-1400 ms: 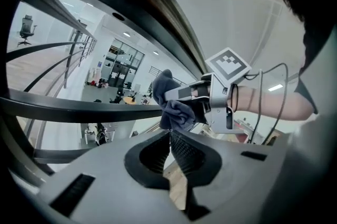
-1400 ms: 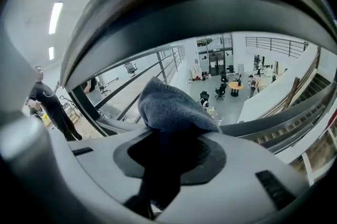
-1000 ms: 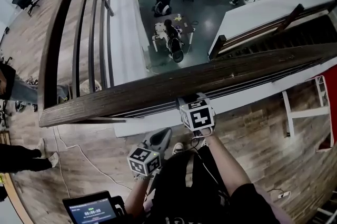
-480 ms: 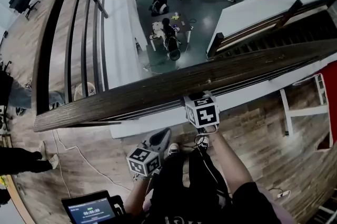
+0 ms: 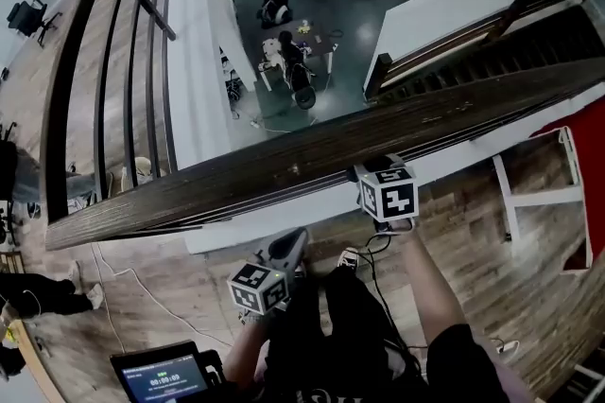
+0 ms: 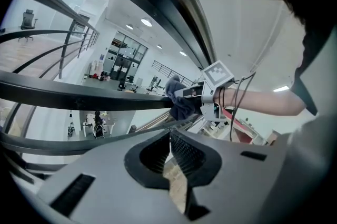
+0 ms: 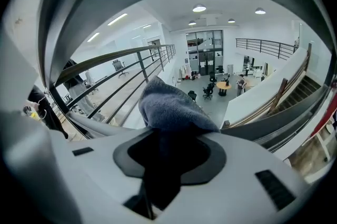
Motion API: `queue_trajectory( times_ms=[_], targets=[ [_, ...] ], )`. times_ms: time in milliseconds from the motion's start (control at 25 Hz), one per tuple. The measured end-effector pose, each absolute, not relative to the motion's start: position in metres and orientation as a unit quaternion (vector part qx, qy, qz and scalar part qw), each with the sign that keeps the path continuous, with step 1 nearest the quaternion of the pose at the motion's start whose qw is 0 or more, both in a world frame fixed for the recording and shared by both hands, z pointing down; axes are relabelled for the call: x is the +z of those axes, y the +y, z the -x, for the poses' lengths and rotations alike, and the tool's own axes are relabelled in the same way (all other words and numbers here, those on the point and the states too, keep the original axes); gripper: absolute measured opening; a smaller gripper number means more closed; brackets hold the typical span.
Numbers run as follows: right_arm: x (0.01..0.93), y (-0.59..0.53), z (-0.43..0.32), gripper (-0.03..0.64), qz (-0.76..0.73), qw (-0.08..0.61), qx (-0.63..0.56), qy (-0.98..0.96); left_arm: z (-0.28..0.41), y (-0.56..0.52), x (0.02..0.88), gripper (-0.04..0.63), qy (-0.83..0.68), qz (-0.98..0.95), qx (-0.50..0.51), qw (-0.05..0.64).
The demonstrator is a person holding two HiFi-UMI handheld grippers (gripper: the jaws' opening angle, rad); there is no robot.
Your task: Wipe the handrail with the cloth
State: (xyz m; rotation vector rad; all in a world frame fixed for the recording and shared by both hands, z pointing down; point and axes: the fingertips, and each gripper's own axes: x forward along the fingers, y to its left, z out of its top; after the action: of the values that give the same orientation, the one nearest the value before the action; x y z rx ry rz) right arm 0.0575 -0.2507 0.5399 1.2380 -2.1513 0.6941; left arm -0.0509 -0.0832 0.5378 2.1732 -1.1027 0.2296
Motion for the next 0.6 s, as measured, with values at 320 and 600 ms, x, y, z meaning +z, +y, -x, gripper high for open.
queue_trajectory(
  times_ms=[320, 600],
  targets=[
    [0.544, -0.291, -0.182, 0.109, -0.483, 0.268, 0.258, -0.793, -0.037, -0.113, 0.542, 0.0, -0.418, -0.837, 0.103, 0.336],
    [0.545, -0.314, -0.258, 0.109, -0.515, 0.256, 0.259, -0.776, -0.06, -0.115, 0.55, 0.0, -0.417, -0.837, 0.108, 0.338]
  ],
)
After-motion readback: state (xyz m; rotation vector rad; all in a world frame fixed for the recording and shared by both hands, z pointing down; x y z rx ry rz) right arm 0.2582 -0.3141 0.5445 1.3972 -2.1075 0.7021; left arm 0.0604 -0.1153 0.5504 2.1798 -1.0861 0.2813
